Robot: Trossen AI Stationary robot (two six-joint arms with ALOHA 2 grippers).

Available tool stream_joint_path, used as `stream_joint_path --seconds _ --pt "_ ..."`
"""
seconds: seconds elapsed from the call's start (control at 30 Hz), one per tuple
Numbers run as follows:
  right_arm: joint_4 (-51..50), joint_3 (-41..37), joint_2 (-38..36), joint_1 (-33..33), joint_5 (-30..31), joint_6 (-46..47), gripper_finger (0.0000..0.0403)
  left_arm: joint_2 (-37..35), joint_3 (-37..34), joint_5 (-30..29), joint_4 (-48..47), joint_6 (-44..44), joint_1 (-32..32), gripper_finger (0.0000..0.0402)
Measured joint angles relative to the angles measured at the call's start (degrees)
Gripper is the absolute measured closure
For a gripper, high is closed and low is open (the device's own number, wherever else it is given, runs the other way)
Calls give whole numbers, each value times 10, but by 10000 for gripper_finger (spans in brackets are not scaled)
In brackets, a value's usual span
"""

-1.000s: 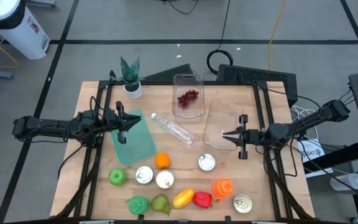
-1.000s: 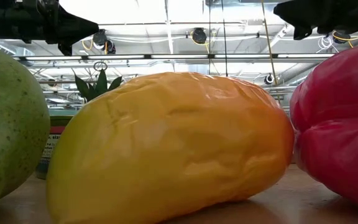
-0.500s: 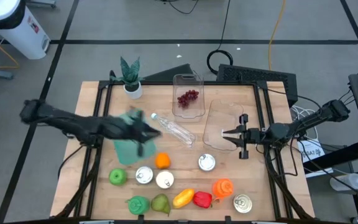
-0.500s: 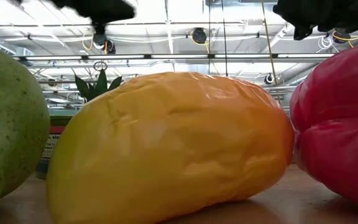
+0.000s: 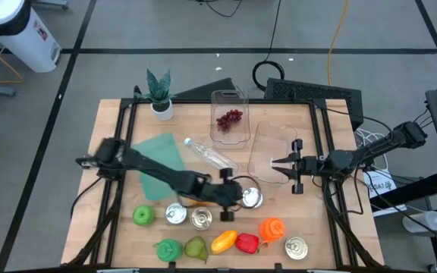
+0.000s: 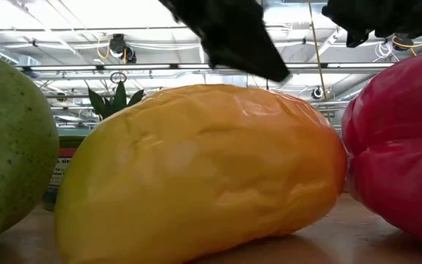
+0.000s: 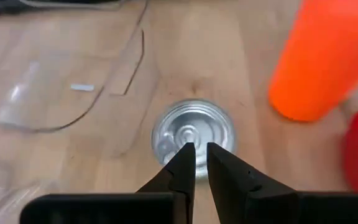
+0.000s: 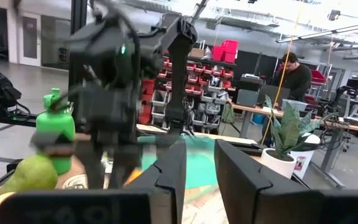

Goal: Pick & Place Food Item
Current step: Adjust the blue and pink tuna can on the table

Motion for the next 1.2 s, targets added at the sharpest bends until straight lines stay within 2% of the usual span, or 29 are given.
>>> stream_joint_path --seconds 0.23,0.47,0.6,0.83,1.0,1.2 --pt "5 0 -1 0 0 -6 325 86 88 68 -50 24 32 350" --pt "8 0 -4 0 -1 -10 325 102 95 113 -99 -7 69 350" --pt "10 0 -3 0 -1 -10 325 102 95 113 -124 -8 71 350" --pt "11 0 -3 0 -1 -8 325 102 95 99 -80 48 58 350" --pt "12 0 -3 0 -1 -17 325 112 95 113 -47 82 43 350" --pt "14 0 -3 0 -2 -17 325 129 95 144 -54 83 50 350"
